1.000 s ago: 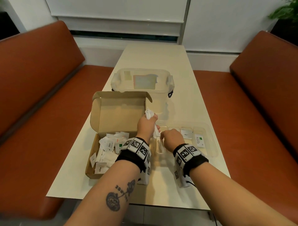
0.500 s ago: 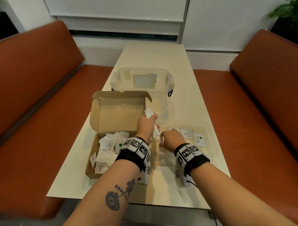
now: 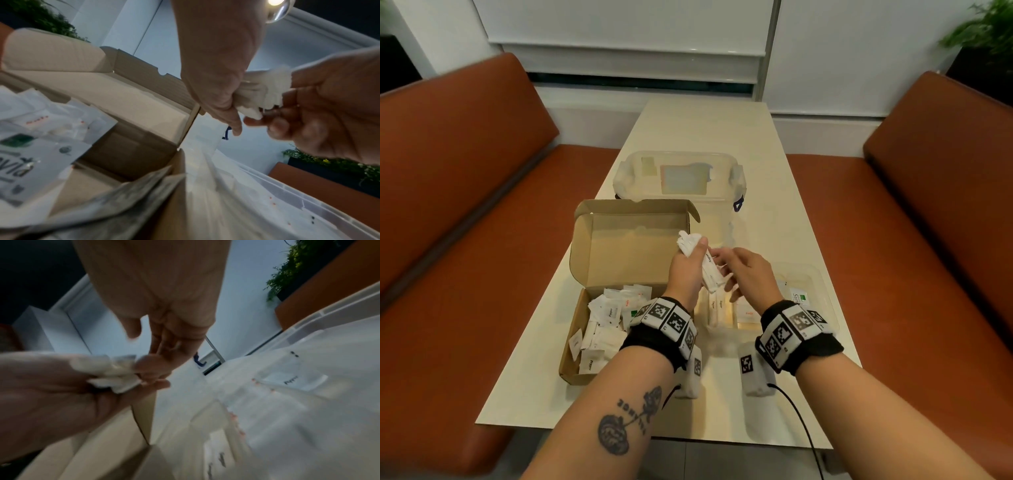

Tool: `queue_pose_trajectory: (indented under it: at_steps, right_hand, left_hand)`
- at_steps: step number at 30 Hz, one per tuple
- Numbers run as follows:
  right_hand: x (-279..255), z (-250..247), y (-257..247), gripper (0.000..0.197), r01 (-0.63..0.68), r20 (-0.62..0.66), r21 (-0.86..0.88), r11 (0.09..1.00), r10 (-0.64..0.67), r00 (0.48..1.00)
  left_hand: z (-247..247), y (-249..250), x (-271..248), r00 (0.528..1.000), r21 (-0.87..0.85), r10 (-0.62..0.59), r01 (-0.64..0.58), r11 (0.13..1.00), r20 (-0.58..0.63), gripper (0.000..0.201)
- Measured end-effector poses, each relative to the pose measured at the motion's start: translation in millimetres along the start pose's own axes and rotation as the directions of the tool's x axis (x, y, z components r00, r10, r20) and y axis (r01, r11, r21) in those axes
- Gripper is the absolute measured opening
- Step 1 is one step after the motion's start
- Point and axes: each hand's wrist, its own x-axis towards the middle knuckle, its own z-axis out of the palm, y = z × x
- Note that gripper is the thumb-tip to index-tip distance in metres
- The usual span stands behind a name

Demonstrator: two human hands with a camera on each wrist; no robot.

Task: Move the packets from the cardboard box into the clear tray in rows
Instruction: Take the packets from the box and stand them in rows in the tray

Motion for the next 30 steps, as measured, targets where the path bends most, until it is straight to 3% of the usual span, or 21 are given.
queue_pose_trajectory:
  at_steps: [3, 9, 13, 17, 22, 27, 30]
  right_hand:
    - [-4, 0, -7, 0.006, -0.003, 0.096, 0.034, 0.999, 0.0, 0.995]
    - [4, -10, -6, 0.007, -0.039, -0.08, -0.002, 0.999, 0.039, 0.996]
    - [8, -25, -5, 0.002, -0.044, -0.142, -0.01, 0.999, 0.042, 0.989]
    - [16, -49, -8, 0.013, 0.045, -0.211, -0.151, 0.988, -0.076, 0.975]
    - [23, -67, -21, 0.021, 0.12, -0.164, -0.258, 0.959, -0.166, 0.972]
    - [24, -70, -24, 0.01, 0.144, -0.079, -0.262, 0.954, -0.17, 0.982]
    - [25, -70, -22, 0.011, 0.157, -0.114, -0.146, 0.977, -0.175, 0.978]
  left_hand:
    - [4, 3, -2, 0.999, -0.015, -0.031, 0.031, 0.999, 0.018, 0.026]
    - [15, 0, -6, 0.993, -0.01, -0.116, 0.116, 0.993, 0.006, 0.019]
    - [17, -1, -4, 0.994, 0.047, -0.072, 0.076, 0.996, -0.077, 0.019]
    - [13, -1, -1, 0.993, 0.167, 0.007, 0.013, 0.986, -0.117, 0.015]
    - [13, 0, -4, 0.992, 0.342, 0.116, -0.092, 0.935, -0.051, 0.009]
    - [19, 2, -7, 0.99, 0.377, 0.074, -0.115, 0.919, 0.122, 0.015]
    - [22, 2, -9, 0.978, 0.444, 0.04, -0.13, 0.886, 0.206, 0.01]
